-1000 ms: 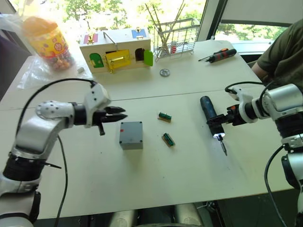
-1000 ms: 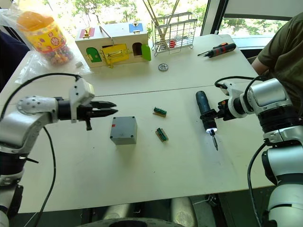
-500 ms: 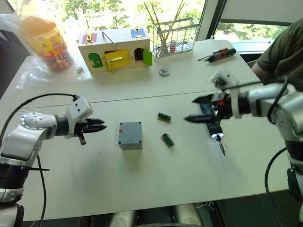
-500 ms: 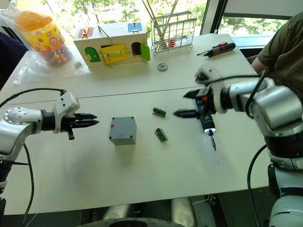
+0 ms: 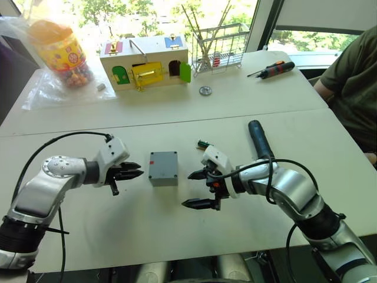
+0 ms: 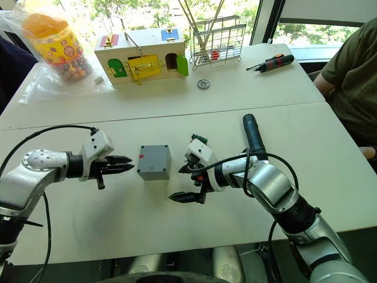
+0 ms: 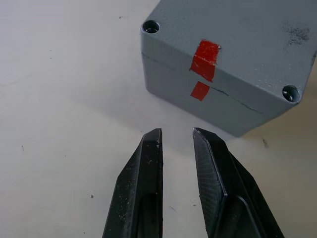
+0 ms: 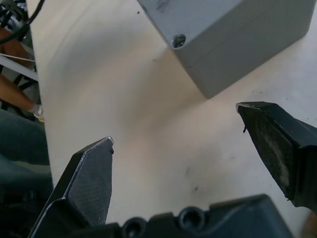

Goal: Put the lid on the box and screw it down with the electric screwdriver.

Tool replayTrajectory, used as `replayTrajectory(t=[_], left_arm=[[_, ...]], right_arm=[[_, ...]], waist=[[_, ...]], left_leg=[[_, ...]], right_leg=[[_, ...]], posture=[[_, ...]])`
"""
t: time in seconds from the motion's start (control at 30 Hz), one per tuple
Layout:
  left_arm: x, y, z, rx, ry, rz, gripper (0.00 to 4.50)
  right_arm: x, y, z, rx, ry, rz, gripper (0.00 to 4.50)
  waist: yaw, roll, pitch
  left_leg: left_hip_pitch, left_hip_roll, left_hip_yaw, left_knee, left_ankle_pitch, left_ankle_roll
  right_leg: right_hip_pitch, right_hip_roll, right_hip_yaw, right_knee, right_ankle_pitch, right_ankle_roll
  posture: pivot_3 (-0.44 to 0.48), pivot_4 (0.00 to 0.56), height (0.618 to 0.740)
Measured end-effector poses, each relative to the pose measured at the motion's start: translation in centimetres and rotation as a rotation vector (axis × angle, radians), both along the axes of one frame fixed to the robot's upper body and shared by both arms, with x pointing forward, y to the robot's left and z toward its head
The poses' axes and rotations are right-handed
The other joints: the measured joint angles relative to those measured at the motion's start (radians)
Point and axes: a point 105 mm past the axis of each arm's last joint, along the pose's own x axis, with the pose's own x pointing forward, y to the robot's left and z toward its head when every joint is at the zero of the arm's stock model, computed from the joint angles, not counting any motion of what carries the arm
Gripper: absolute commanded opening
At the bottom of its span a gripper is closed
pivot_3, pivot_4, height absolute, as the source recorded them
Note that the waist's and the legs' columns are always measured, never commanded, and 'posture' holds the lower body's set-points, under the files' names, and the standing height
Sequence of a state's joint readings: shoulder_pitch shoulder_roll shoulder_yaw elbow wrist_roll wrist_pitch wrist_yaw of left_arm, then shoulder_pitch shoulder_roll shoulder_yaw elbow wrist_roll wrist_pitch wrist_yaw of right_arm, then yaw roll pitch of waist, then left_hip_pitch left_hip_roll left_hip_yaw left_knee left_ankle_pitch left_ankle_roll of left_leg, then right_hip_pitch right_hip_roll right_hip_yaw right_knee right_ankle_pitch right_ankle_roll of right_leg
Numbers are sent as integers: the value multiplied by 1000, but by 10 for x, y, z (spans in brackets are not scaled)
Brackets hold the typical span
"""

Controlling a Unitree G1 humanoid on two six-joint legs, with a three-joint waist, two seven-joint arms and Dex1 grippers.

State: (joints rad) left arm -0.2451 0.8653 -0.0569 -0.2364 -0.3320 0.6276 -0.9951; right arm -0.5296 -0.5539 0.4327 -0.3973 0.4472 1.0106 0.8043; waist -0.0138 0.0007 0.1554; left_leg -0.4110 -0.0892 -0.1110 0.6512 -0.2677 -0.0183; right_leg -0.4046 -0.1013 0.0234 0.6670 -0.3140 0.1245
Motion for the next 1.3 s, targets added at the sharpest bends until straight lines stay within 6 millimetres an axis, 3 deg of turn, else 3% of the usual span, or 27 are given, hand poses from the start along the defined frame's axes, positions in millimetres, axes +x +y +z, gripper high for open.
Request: replayTrajectory(t=[0.17,0.57,0.7,0.83,0.9,1.13,1.3], left_arm=[[7,-9,-3,6,-13,-16,944],[56,-28,-2,6,-147,-25,944],[60,-23,-2,37,-167,-32,944],[50,7,-4,117,-123,-19,944],[41,12,-8,134,-92,-34,944],[4,22,-12,138,15,-46,944],[-1,3,-12,60,7,-37,944]], right_arm=[[4,15,-1,10,10,5,4473],[-4,37,-7,50,107,8,4473],[-3,31,-2,34,65,-2,4473],[20,0,9,-36,-99,-63,4473],[28,-7,16,-54,-173,-57,4473],[47,-6,13,-65,-228,-20,4473],[43,18,7,-26,-206,59,4473]], waist=[[0,0,0],[-6,-1,0],[-7,-1,0],[-7,-1,0],[-7,-1,0],[-8,-1,0],[1,-1,0]], left_leg=[[0,0,-1,0,0,0],[0,0,-2,0,0,-1],[0,-1,-2,0,0,-1],[0,-1,-1,0,0,-1],[0,0,-1,0,0,-1],[0,0,-1,-1,0,-1],[0,0,-2,0,1,-1]], right_leg=[[0,0,-1,0,0,0],[0,2,-2,1,0,0],[-1,2,-2,1,0,0],[-1,2,-1,1,0,0],[-1,2,-1,1,0,0],[-1,2,-1,1,0,0],[0,2,-1,1,0,0]], posture=[[0,150,740],[0,150,740],[0,150,740],[0,150,740],[0,150,740],[0,150,740],[0,150,740]])
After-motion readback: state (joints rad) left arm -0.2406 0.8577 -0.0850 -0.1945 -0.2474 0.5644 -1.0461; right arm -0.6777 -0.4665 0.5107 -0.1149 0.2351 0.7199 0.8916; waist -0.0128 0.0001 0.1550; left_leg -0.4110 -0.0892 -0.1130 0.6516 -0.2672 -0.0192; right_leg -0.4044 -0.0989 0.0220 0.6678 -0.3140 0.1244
